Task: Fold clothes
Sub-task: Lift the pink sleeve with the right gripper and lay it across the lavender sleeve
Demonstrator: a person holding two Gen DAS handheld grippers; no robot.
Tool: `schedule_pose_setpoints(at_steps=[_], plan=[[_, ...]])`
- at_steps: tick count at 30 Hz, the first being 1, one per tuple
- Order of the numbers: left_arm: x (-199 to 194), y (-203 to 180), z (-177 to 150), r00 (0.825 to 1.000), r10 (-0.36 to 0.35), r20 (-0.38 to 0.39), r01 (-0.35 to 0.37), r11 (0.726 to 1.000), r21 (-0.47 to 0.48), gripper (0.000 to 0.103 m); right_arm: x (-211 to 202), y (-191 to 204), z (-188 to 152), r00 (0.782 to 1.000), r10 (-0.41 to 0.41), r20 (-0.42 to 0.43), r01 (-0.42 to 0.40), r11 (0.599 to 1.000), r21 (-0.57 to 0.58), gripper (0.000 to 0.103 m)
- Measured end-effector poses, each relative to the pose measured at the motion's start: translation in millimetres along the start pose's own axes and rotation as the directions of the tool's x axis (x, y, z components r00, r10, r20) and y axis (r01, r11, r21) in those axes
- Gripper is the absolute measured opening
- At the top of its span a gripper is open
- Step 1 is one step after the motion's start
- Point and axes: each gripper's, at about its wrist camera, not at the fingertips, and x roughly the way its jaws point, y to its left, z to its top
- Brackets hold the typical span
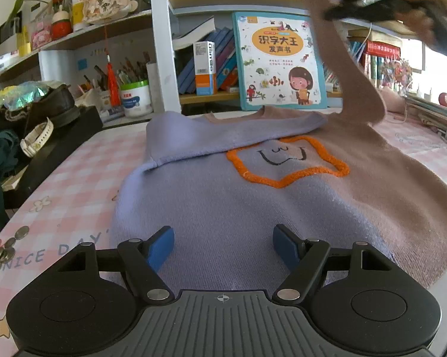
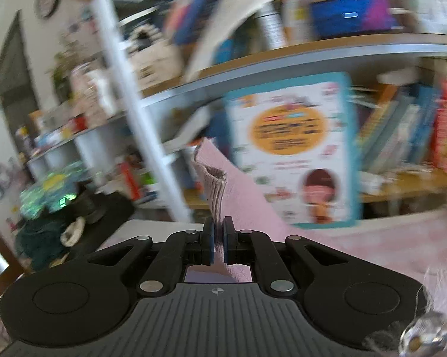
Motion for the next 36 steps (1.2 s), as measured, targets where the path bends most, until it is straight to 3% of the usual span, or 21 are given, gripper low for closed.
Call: schedule_pose_setpoints(at_steps=[5,10,19,20,21,22,26,36], plan=[[0,-1,0,1.0,0.007,0.003,-0.007,1.0,0.009,0.076,55,45,-18,0.995,0.084,-0.059,-0.085,0.996,-0.002,0.005],[0,0,0,1.0,0.003,0.002,-0.003,1.0,0.004,0.076,104,80,-48,0.985,0.099,-0.138,-0.106,0.993,-0.046,0.005],[1,1,1,1.0,-0.005,-0.003,0.005,1.0,-0.01,0.076,138,83,-90,0.952,0.147,-0.267,-0.155,0.988,-0.007,0.01],[1,1,1,1.0,-0.004,-0.003,0.004,1.0,-0.009,0.076,136,82,-92,0.951,0.17,-0.259,-0.176,0.984,0.001,0.024],[1,0,1,1.0,-0.003,-0.003,0.003,1.0,-0.009,0.076,133,80,-94,0.949,0.193,-0.25,-0.197,0.98,0.009,0.047],[1,0,1,1.0,-0.003,-0.002,0.003,1.0,-0.008,0.076,131,78,-96,0.946,0.216,-0.241,-0.218,0.976,0.017,0.053],[1,0,1,1.0,-0.002,-0.002,0.002,1.0,-0.006,0.076,108,71,-100,0.937,0.244,-0.249,-0.251,0.968,0.002,0.054],[1,0,1,1.0,-0.004,-0.002,0.004,1.0,-0.01,0.076,-16,23,-138,0.926,0.125,-0.357,-0.175,0.978,-0.112,0.054]])
